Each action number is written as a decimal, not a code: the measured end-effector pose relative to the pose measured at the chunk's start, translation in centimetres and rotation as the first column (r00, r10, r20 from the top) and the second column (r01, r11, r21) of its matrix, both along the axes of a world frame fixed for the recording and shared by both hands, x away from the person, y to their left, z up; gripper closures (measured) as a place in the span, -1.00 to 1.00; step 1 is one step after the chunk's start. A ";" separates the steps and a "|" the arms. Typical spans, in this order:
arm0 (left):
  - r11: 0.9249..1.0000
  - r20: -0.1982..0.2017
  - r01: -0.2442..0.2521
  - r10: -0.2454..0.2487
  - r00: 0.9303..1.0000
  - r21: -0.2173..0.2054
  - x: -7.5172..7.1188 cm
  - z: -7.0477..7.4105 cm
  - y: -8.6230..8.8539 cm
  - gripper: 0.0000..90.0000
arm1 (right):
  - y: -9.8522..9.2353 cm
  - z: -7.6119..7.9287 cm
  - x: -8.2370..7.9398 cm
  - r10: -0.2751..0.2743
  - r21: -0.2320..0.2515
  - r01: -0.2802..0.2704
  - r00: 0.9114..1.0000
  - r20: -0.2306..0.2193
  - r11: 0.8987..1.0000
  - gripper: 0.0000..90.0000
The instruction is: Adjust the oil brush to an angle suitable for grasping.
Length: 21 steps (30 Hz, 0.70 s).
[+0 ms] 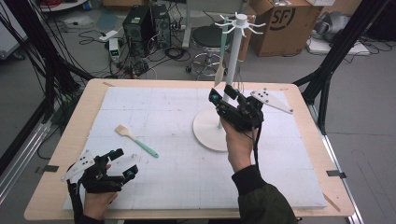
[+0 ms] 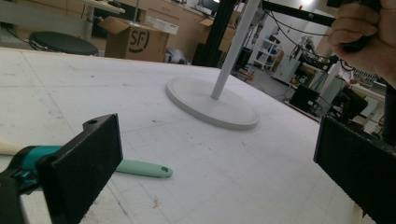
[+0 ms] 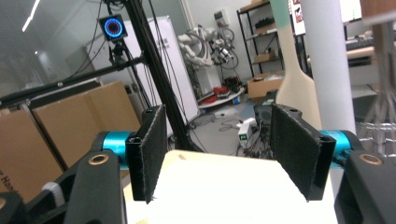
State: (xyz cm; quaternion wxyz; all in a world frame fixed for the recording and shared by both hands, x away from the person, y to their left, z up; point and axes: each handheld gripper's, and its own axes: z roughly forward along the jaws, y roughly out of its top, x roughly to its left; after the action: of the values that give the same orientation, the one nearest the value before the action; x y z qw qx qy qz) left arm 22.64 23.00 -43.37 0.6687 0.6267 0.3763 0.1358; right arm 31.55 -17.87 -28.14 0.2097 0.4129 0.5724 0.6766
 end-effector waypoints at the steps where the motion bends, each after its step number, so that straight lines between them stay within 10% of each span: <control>1: 1.000 0.000 0.000 0.000 1.000 0.000 0.0 0.0 0.0 -0.96 | -0.2 -0.2 -0.1 0.005 -0.006 -0.005 1.000 0.000 1.000 -0.18; 21: 1.000 -0.003 0.015 -0.015 1.000 0.021 0.4 -0.3 -0.6 -0.96 | -4.0 -5.4 -2.1 0.069 -0.131 -0.082 0.992 -0.104 0.988 -0.44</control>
State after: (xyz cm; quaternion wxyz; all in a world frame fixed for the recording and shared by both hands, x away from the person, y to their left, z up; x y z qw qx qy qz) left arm 23.03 22.38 -43.66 0.6625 0.6367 0.3712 0.1337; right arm 29.45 -21.83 -33.54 0.1826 0.4090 0.6419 0.6224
